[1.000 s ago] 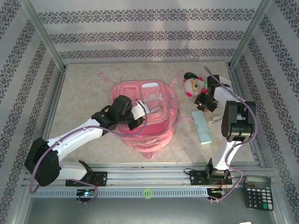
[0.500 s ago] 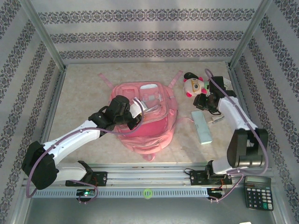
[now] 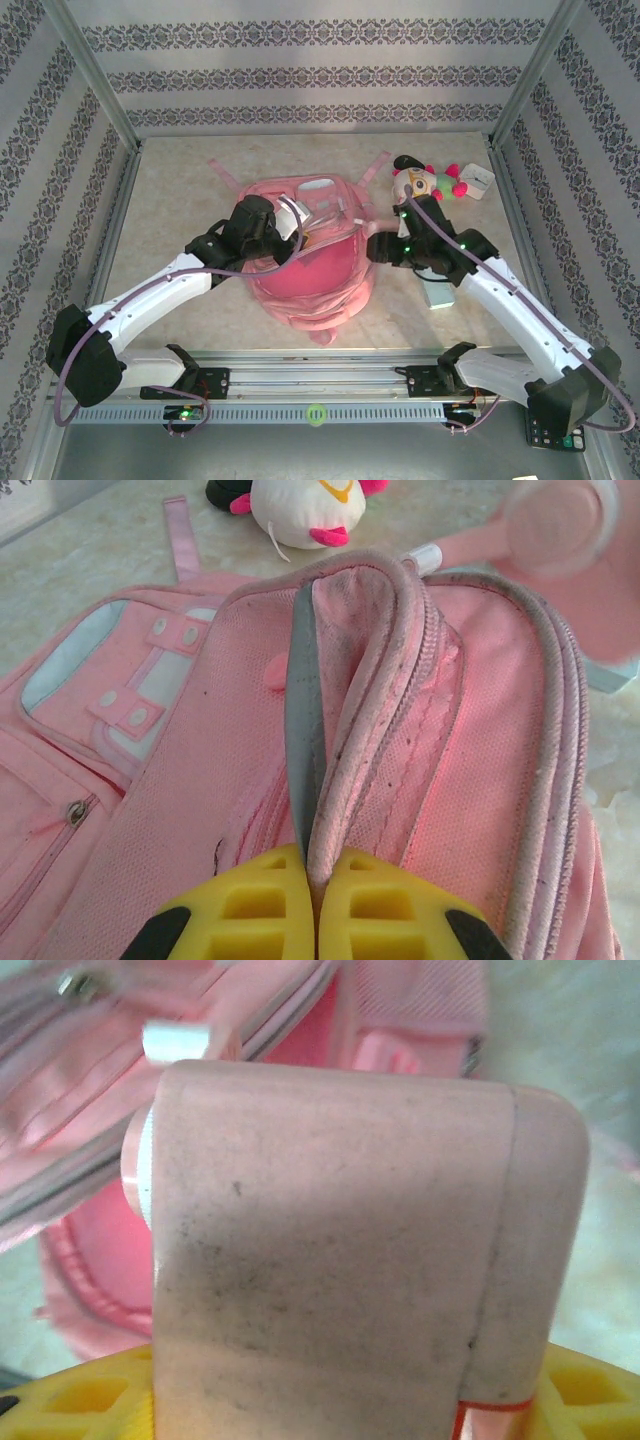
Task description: Pack the student bag
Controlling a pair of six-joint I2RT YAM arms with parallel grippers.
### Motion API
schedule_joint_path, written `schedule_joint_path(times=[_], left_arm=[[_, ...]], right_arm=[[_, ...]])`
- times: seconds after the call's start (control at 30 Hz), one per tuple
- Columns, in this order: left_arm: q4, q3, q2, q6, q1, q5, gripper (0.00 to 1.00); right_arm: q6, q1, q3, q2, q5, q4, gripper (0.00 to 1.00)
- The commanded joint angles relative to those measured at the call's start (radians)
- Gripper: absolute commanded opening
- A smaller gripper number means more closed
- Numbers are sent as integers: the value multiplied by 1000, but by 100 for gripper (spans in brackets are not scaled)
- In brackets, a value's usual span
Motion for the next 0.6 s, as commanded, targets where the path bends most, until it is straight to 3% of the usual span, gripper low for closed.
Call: schedule_joint_path(times=[0.0, 0.17, 0.37, 0.57], left_arm=[[95, 55, -33, -68, 21, 11, 0], [116, 63, -31, -101, 30, -12, 0], [100, 66, -13, -103, 45, -54, 0], [126, 61, -3, -120, 55, -56, 0]], right_arm=[[170, 111, -34, 5, 34, 55, 55], [323, 242, -64, 37, 103, 114, 55], [405, 262, -123, -40, 173, 113, 54], [501, 310, -202, -74, 150, 130, 54]])
